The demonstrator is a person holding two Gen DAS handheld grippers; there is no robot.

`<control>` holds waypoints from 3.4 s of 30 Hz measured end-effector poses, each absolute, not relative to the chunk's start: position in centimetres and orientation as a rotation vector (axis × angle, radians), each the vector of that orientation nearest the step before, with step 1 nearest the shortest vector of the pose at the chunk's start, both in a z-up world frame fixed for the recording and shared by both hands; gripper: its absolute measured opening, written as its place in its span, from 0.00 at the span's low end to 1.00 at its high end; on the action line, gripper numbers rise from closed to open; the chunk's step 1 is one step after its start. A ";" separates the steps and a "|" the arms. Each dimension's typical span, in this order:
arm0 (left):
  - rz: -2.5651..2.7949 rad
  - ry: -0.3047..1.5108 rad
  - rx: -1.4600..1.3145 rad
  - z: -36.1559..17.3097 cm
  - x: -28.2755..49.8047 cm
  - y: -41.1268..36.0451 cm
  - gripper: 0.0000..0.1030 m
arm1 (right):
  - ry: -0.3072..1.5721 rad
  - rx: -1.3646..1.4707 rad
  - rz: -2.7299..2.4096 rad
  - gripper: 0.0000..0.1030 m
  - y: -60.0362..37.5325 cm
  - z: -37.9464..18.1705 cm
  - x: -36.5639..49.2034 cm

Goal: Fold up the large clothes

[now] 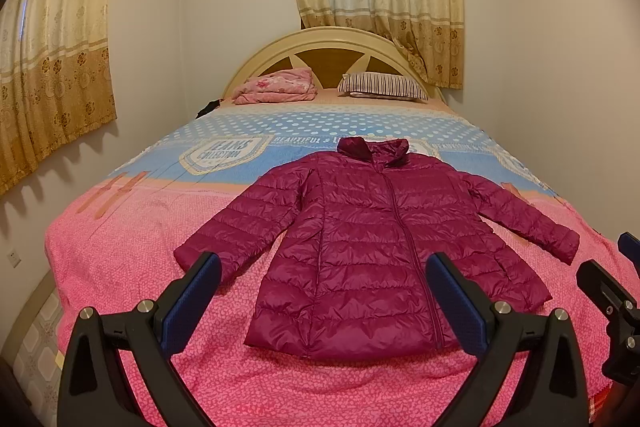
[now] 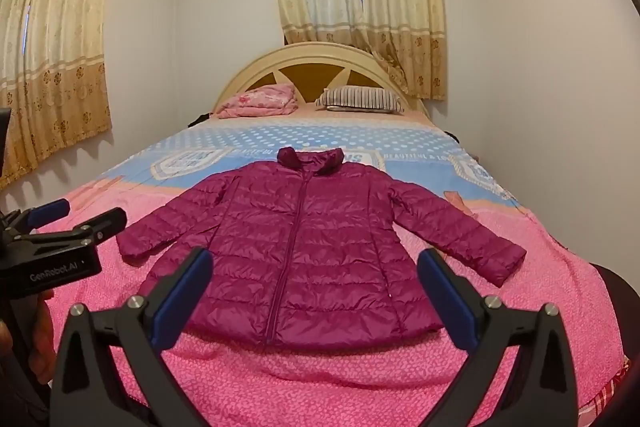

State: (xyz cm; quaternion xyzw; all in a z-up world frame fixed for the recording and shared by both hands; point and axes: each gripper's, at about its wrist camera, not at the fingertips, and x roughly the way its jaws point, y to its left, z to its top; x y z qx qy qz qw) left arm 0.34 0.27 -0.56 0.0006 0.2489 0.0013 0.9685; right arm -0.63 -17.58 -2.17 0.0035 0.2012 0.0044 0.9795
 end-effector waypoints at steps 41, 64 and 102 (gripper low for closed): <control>0.016 0.493 -0.002 -0.5 0.4 0.5 0.99 | 0.425 0.005 0.013 1.00 -17.3 -3.3 -0.5; 0.024 0.484 -0.011 -0.2 0.7 1.2 0.99 | 0.432 0.004 0.019 1.00 -17.1 -3.5 -0.6; 0.110 0.617 0.091 -5.8 19.0 3.3 0.99 | 0.698 0.385 -0.317 0.97 -40.0 -10.9 12.4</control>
